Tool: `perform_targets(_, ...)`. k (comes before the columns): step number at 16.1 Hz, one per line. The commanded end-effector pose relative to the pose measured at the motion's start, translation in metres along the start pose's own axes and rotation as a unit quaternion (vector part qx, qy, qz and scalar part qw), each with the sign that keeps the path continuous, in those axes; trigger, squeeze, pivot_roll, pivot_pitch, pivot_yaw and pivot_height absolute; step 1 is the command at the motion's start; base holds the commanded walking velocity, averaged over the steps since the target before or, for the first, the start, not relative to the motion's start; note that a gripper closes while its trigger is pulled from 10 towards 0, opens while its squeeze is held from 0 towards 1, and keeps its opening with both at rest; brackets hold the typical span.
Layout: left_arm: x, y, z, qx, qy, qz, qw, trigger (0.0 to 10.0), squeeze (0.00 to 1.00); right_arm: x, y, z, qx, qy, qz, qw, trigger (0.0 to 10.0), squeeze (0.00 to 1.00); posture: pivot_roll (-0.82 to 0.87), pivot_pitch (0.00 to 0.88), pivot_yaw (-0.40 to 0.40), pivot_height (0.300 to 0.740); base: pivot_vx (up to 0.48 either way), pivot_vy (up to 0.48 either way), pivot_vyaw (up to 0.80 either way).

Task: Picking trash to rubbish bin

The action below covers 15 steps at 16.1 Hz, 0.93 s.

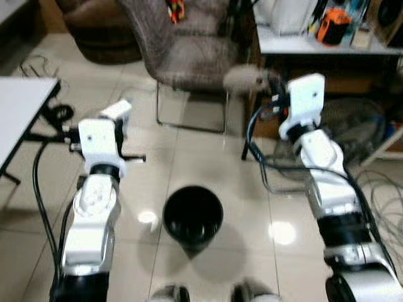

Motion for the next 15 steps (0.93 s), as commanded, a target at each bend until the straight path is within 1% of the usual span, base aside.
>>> perform_targets(1,0.004,-0.003,0.002,-0.007,-0.007,0.000,1.000,0.0,0.00,0.007,-0.001,0.002,-0.003,-0.006,0.006,1.000,10.0,0.00,-0.09,0.171,0.049,0.740,0.435,0.000,0.00)
perform_targets(3,0.006,-0.006,0.002,-0.012,-0.010,-0.001,1.000,0.0,0.00,0.004,-0.004,0.003,-0.008,-0.001,0.005,1.000,10.0,0.00,-0.09,0.173,0.049,0.740,0.399,0.000,0.00)
perform_targets(7,0.005,-0.010,0.005,-0.018,-0.007,0.001,1.000,0.0,0.00,-0.002,-0.013,0.006,-0.024,0.013,0.003,1.000,10.0,0.00,-0.09,0.175,0.048,0.740,0.000,0.000,0.00)
perform_targets(12,0.007,-0.013,0.005,-0.021,-0.009,0.003,1.000,0.0,0.00,-0.011,-0.015,0.009,-0.027,0.035,0.009,0.999,10.0,0.00,-0.09,0.175,0.048,0.740,0.000,0.000,0.00)
perform_targets(15,0.008,-0.015,0.005,-0.024,-0.011,0.002,1.000,0.2,0.00,-0.012,-0.017,0.010,-0.029,0.037,0.013,0.999,10.0,0.00,-0.09,0.178,0.049,0.740,0.000,0.000,0.71)
Point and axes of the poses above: a point about 5 cm out from each wrist's last joint towards the gripper, its own z axis pointing back from the gripper into the wrist, its own y axis along the axis of the wrist's last joint, x = y × z, the point moved 6 cm from there along -z, pointing out of the wrist towards the gripper, and after that the axes turned 4 degrees about z, right-handed, at the moved point
